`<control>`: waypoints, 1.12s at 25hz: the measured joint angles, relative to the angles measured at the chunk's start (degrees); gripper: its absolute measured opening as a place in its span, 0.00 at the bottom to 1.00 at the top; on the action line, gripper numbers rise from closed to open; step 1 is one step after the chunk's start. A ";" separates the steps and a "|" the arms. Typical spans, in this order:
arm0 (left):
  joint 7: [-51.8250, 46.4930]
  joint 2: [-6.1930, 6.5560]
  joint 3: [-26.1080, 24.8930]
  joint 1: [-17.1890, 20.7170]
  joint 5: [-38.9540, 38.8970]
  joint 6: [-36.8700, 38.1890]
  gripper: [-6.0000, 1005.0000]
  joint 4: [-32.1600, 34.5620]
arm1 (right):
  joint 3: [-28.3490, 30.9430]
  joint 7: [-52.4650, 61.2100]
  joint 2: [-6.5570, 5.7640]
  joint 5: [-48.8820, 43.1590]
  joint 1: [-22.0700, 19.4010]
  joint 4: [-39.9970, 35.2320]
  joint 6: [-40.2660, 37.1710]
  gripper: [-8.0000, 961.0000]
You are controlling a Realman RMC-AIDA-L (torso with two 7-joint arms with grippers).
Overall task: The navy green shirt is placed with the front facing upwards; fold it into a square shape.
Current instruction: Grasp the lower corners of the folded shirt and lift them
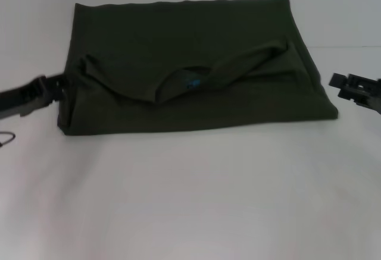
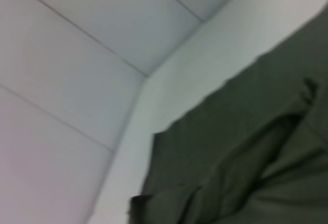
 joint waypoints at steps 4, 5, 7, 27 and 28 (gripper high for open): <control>3.10 -0.07 0.33 0.23 0.91 -2.64 0.69 -2.73 | 3.21 -3.79 0.09 0.34 -1.17 0.58 -5.01 0.69; 3.83 -0.01 0.40 0.08 1.08 -3.64 0.69 -3.61 | 3.21 -4.06 0.09 0.25 -1.15 0.70 -5.24 0.69; 5.13 0.01 0.63 -0.13 1.20 -5.13 0.69 -4.80 | 2.93 -4.15 0.11 0.00 -0.97 0.76 -5.13 0.69; 10.52 -1.06 7.58 -1.20 1.26 -15.88 0.69 -8.11 | 3.09 -4.78 0.68 -0.01 -1.14 0.93 -3.98 0.69; 10.51 -1.06 7.79 -1.21 1.28 -16.05 0.69 -8.13 | 3.09 -4.79 0.68 0.00 -1.14 0.93 -3.92 0.69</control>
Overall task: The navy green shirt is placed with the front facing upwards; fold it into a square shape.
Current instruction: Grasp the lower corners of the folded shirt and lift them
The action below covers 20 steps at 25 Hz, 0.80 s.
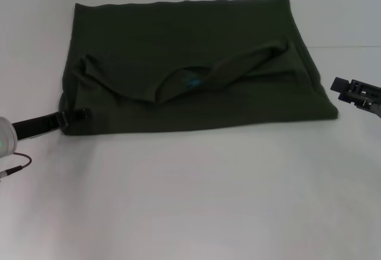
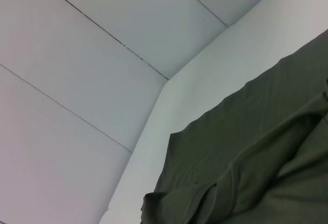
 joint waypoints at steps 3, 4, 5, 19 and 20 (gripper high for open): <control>-0.07 -0.06 0.55 -0.03 0.02 -0.26 0.69 -0.06 | 0.02 -0.01 -0.02 0.02 -0.03 0.00 0.05 0.69; -0.12 -0.08 0.70 -0.06 0.03 -0.32 0.69 -0.07 | 0.02 -0.01 -0.02 0.03 -0.06 0.00 0.05 0.69; -0.21 -0.08 0.85 -0.11 0.03 -0.47 0.69 -0.07 | 0.01 -0.01 -0.02 0.03 -0.09 0.00 0.05 0.69; -2.52 -0.09 2.25 -1.09 0.38 -0.86 0.68 -0.63 | 0.02 -0.02 -0.05 0.33 -0.47 0.00 0.23 0.69; -2.80 -0.06 2.08 -1.06 0.50 -0.86 0.68 -0.48 | 0.02 -0.01 -0.08 0.35 -0.48 0.00 0.22 0.69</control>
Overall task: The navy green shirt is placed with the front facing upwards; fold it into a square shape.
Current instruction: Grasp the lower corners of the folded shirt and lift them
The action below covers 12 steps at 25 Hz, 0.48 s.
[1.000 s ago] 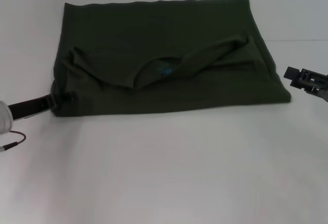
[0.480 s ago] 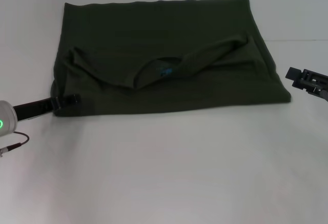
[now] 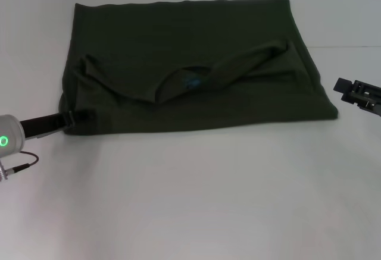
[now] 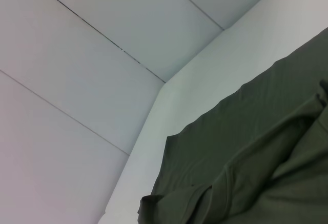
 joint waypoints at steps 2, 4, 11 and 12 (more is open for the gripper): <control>-0.33 0.04 -0.27 0.14 0.11 0.03 0.68 0.23 | 0.05 0.02 -0.06 0.03 0.00 0.00 0.00 0.69; -0.56 0.09 -0.34 0.25 0.17 0.07 0.62 0.33 | 0.09 0.18 -0.11 0.08 0.00 0.00 -0.01 0.69; -0.80 0.14 -0.06 0.25 0.90 0.00 0.36 0.49 | 0.17 0.40 -0.17 0.12 0.04 0.00 -0.04 0.69; -0.81 0.14 -0.01 0.20 0.92 -0.01 0.31 0.49 | 0.17 0.42 -0.19 0.12 0.11 0.00 -0.05 0.69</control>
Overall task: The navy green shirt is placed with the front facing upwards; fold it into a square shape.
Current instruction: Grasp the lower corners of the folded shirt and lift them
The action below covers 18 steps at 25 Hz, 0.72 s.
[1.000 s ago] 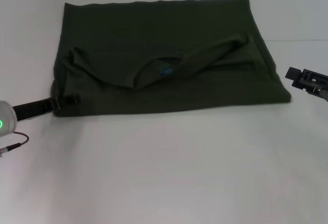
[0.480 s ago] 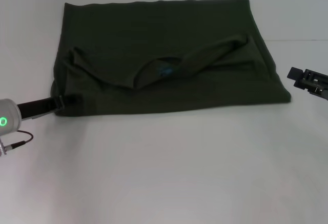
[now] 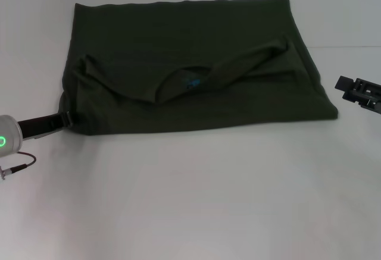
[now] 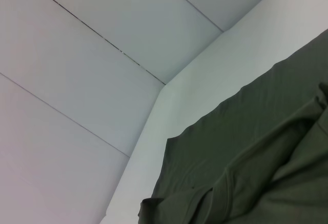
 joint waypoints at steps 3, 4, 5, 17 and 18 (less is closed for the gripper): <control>-0.01 0.01 0.08 -0.05 0.04 -0.02 0.20 0.01 | 0.00 0.01 -0.04 -0.05 0.06 0.00 0.00 0.69; -0.04 0.01 -0.02 -0.05 0.04 0.24 0.17 0.06 | -0.04 0.01 -0.10 -0.15 0.08 0.00 -0.02 0.69; -0.08 0.03 -0.08 -0.05 0.04 0.35 0.14 0.12 | -0.25 0.04 -0.23 -0.35 0.12 0.00 -0.05 0.69; -6.80 3.13 -1.04 -1.97 0.05 9.54 0.01 3.58 | -2.30 16.49 -4.24 -20.32 7.02 -7.62 6.03 0.69; -7.34 3.31 -1.05 -2.34 0.04 9.69 0.01 3.70 | -2.30 18.23 -4.23 -23.48 8.26 -8.43 7.70 0.69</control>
